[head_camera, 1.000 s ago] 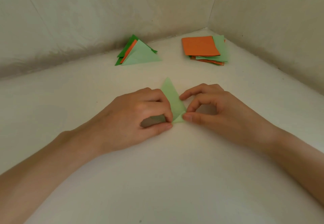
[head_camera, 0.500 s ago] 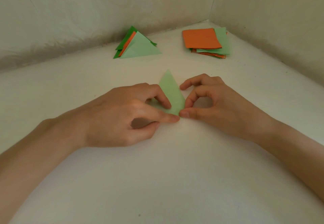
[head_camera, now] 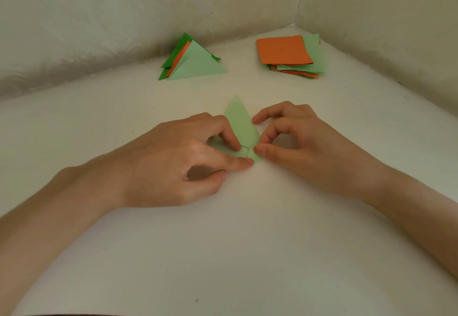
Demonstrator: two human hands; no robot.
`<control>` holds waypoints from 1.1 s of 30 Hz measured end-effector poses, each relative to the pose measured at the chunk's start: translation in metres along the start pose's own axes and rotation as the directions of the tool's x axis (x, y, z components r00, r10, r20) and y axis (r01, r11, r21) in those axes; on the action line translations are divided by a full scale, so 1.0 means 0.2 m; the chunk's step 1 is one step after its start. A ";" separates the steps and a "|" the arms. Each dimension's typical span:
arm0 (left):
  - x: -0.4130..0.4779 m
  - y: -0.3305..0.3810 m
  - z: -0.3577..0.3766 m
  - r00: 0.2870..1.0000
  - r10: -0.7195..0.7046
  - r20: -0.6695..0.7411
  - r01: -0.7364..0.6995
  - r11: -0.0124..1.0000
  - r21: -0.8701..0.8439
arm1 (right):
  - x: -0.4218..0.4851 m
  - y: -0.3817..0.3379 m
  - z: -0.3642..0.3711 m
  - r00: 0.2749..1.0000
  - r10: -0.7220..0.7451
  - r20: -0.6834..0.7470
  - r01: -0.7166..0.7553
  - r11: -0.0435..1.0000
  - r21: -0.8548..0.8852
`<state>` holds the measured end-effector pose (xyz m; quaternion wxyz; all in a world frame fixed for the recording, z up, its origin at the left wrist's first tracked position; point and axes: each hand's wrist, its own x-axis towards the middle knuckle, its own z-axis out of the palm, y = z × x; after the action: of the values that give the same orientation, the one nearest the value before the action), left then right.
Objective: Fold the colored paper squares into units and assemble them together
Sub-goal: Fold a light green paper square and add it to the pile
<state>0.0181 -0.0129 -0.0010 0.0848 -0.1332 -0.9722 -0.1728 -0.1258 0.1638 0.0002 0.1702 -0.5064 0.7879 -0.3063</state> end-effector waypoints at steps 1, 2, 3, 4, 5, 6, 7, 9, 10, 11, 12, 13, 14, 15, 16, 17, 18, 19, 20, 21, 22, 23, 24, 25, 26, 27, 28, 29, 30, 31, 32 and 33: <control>0.00 0.00 0.00 1.000 0.003 0.001 -0.003 1.000 0.004 | 0.00 0.00 0.00 1.000 -0.007 -0.002 0.007 1.000 -0.008; 0.00 0.00 0.00 1.000 0.004 0.003 -0.004 1.000 0.006 | 0.00 0.00 0.00 1.000 -0.012 -0.005 0.012 1.000 -0.015; 0.00 0.00 0.00 1.000 0.005 0.004 -0.005 1.000 0.006 | 0.00 -0.01 0.00 1.000 -0.016 -0.006 0.016 1.000 -0.021; 0.00 0.00 0.00 1.000 0.005 0.007 -0.005 1.000 0.005 | 0.00 -0.01 0.01 1.000 -0.017 -0.006 0.016 1.000 -0.026; 0.00 0.00 0.00 1.000 0.005 0.008 -0.005 1.000 0.006 | 0.00 -0.01 0.01 1.000 -0.019 -0.009 0.018 0.999 -0.033; 0.00 0.00 0.00 1.000 0.005 0.008 -0.005 1.000 0.007 | 0.00 -0.01 0.01 1.000 -0.026 -0.013 0.025 0.999 -0.042; 0.00 0.00 0.00 1.000 0.005 0.006 -0.005 1.000 0.011 | 0.00 -0.01 0.01 0.999 -0.038 -0.020 0.036 0.998 -0.056; 0.00 0.00 0.00 1.000 0.007 0.003 -0.007 1.000 0.020 | 0.00 -0.01 0.02 0.998 -0.057 -0.023 0.055 0.995 -0.081; 0.00 0.00 0.00 1.000 0.011 0.002 -0.011 1.000 0.028 | 0.00 -0.01 0.02 0.998 -0.065 -0.023 0.062 0.994 -0.092; 0.00 0.00 0.01 1.000 0.018 -0.001 -0.018 0.999 0.039 | 0.00 0.00 0.03 0.997 -0.076 -0.027 0.073 0.991 -0.110; 0.00 0.00 0.01 1.000 0.027 -0.005 -0.027 0.998 0.054 | -0.01 0.01 0.03 0.995 -0.094 -0.036 0.089 0.987 -0.131; 0.00 0.01 0.01 0.999 0.035 -0.009 -0.034 0.997 0.072 | -0.01 0.01 0.03 0.992 -0.113 -0.047 0.105 0.983 -0.148; 0.00 0.01 0.01 0.999 0.041 -0.013 -0.039 0.995 0.087 | -0.01 0.02 0.03 0.991 -0.124 -0.050 0.115 0.981 -0.153; 0.00 0.01 0.01 0.999 0.044 -0.015 -0.042 0.994 0.100 | -0.01 0.02 0.03 0.991 -0.124 -0.043 0.116 0.981 -0.156; 0.00 0.01 0.01 0.999 0.046 -0.015 -0.044 0.993 0.110 | -0.01 0.03 0.03 0.992 -0.123 -0.026 0.117 0.980 -0.161; 0.00 0.02 0.01 0.999 0.048 -0.014 -0.046 0.992 0.118 | -0.01 0.03 0.02 0.992 -0.123 -0.004 0.121 0.978 -0.171; 0.00 0.02 0.01 0.999 0.051 -0.013 -0.049 0.991 0.123 | -0.01 0.03 0.02 0.992 -0.124 0.013 0.124 0.977 -0.176; 0.00 0.02 0.01 0.998 0.054 -0.013 -0.052 0.991 0.127 | -0.01 0.03 0.01 0.993 -0.117 0.033 0.121 0.979 -0.167; 0.00 0.02 0.00 0.998 0.056 -0.013 -0.054 0.990 0.130 | -0.01 0.03 0.00 0.993 -0.107 0.053 0.114 0.984 -0.136; 0.00 0.02 0.00 0.998 0.055 -0.013 -0.053 0.989 0.135 | -0.01 0.02 -0.01 0.993 -0.094 0.075 0.101 0.990 -0.095; 0.00 0.03 0.00 0.999 0.053 -0.011 -0.051 0.988 0.143 | -0.01 0.02 -0.02 0.992 -0.079 0.096 0.084 0.995 -0.053; 0.00 0.03 0.01 0.999 0.051 -0.009 -0.049 0.986 0.158 | -0.01 0.02 -0.03 0.992 -0.066 0.109 0.068 0.998 -0.017; 0.00 0.03 0.01 0.999 0.048 -0.005 -0.047 0.984 0.173 | -0.01 0.02 -0.04 0.992 -0.054 0.112 0.053 0.999 0.014; 0.00 0.03 0.01 0.999 0.044 0.001 -0.044 0.981 0.188 | -0.01 0.02 -0.04 0.994 -0.043 0.101 0.040 0.998 0.038; 0.00 0.04 0.01 0.999 0.040 0.007 -0.041 0.979 0.200 | -0.01 0.01 -0.03 0.996 -0.031 0.079 0.026 0.998 0.055; 0.00 0.04 0.01 0.999 0.038 0.011 -0.039 0.976 0.212 | -0.01 0.01 -0.02 0.998 -0.022 0.055 0.019 0.998 0.056; 0.01 0.04 0.00 0.999 0.036 0.014 -0.038 0.974 0.224 | 0.00 0.01 -0.01 0.999 -0.022 0.028 0.021 1.000 0.019; 0.01 0.05 0.00 0.999 0.034 0.018 -0.038 0.971 0.235 | 0.00 0.01 0.01 0.999 -0.034 0.005 0.035 0.998 -0.052; 0.00 0.06 0.00 0.999 0.032 0.022 -0.037 0.970 0.242 | 0.00 0.01 0.03 0.998 -0.054 -0.013 0.052 0.991 -0.122; 0.00 0.08 0.00 0.999 0.031 0.025 -0.037 0.968 0.247 | 0.01 0.02 0.04 0.997 -0.070 -0.025 0.065 0.984 -0.164; 0.00 0.09 -0.01 0.999 0.033 0.027 -0.039 0.968 0.250 | 0.01 0.02 0.04 0.997 -0.077 -0.027 0.071 0.981 -0.179; -0.01 0.09 -0.02 0.999 0.035 0.026 -0.040 0.968 0.248 | 0.02 0.02 0.05 0.997 -0.080 -0.023 0.074 0.981 -0.180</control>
<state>0.0253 0.0029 0.0074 0.0936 -0.1416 -0.9844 -0.0464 -0.1252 0.1593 -0.0095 0.1002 -0.5451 0.7945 -0.2481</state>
